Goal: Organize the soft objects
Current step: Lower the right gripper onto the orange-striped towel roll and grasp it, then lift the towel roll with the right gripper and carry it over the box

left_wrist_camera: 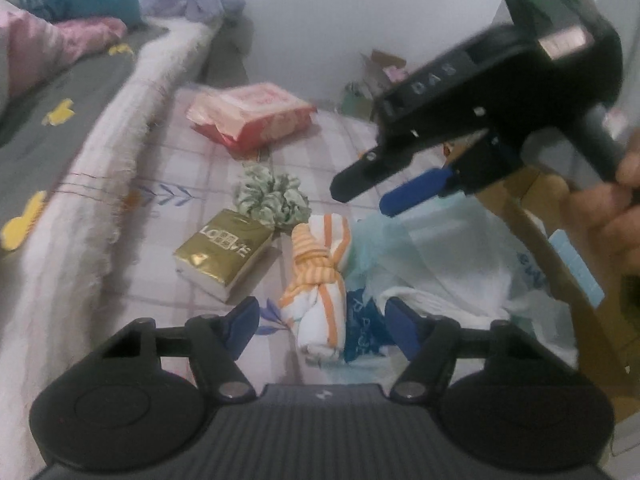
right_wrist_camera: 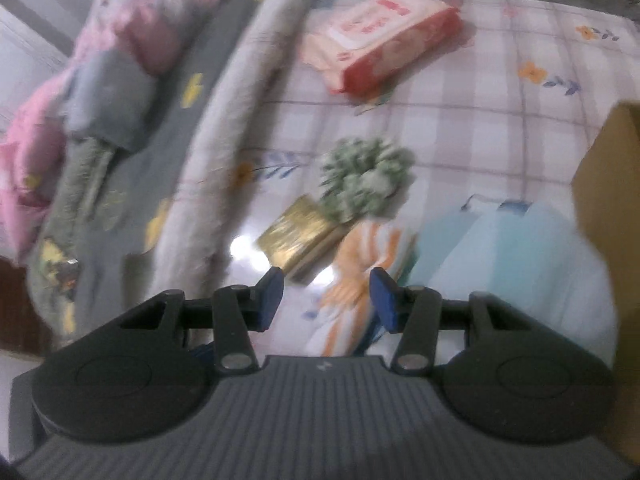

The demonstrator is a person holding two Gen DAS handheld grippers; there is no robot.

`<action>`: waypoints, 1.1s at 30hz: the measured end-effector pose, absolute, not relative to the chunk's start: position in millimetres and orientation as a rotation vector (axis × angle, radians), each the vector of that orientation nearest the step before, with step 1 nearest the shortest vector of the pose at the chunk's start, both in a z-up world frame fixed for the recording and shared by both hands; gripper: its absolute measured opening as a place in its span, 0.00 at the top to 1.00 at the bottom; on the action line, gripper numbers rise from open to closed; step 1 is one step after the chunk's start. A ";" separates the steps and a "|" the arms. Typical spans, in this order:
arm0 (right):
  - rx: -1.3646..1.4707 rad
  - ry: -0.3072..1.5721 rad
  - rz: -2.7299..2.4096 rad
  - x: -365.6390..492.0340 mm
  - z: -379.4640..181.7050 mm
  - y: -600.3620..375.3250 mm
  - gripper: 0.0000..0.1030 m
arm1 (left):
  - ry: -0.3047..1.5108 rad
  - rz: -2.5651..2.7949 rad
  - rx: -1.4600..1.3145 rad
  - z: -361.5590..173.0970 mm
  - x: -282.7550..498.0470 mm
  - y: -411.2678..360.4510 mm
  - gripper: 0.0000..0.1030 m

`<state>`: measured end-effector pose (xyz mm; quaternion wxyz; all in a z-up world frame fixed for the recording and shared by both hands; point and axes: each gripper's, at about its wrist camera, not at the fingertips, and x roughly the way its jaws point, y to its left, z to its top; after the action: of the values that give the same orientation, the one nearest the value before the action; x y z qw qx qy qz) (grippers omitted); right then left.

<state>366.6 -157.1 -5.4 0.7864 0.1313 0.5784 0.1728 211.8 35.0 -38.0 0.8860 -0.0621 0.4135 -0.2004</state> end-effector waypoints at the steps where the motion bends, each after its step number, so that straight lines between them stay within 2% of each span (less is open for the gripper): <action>1: 0.250 1.265 0.361 376.5 -7.9 -154.3 0.54 | 0.882 -0.419 -0.127 -42.1 218.9 32.5 0.35; 7: 0.189 1.409 0.318 419.3 -43.9 -144.2 0.52 | 0.976 -0.430 -0.182 -59.7 244.8 29.1 0.41; 10: 0.175 1.451 0.337 426.4 -59.3 -137.1 0.51 | 1.001 -0.418 -0.198 -65.7 251.5 29.4 0.46; 12: 0.181 1.468 0.361 428.1 -65.4 -133.4 0.51 | 1.014 -0.412 -0.204 -69.0 254.8 29.4 0.54; 15: 0.197 1.481 0.386 429.1 -74.0 -130.7 0.51 | 1.023 -0.407 -0.219 -72.1 257.2 29.7 0.57; 21: 0.209 1.472 0.400 426.0 -81.5 -129.4 0.51 | 1.013 -0.386 -0.215 -71.2 255.9 25.8 0.63; 26: 0.201 1.435 0.404 421.3 -82.2 -126.6 0.58 | 0.987 -0.367 -0.207 -62.7 252.2 24.3 0.66; 33: 0.244 1.314 0.471 405.0 -42.7 -126.3 0.61 | 0.868 -0.329 -0.180 -20.7 228.3 34.1 0.66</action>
<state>405.0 -126.3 -42.7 0.7594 0.1119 0.6034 0.2163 228.3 34.1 -20.7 0.8903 -0.0869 0.4179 -0.1586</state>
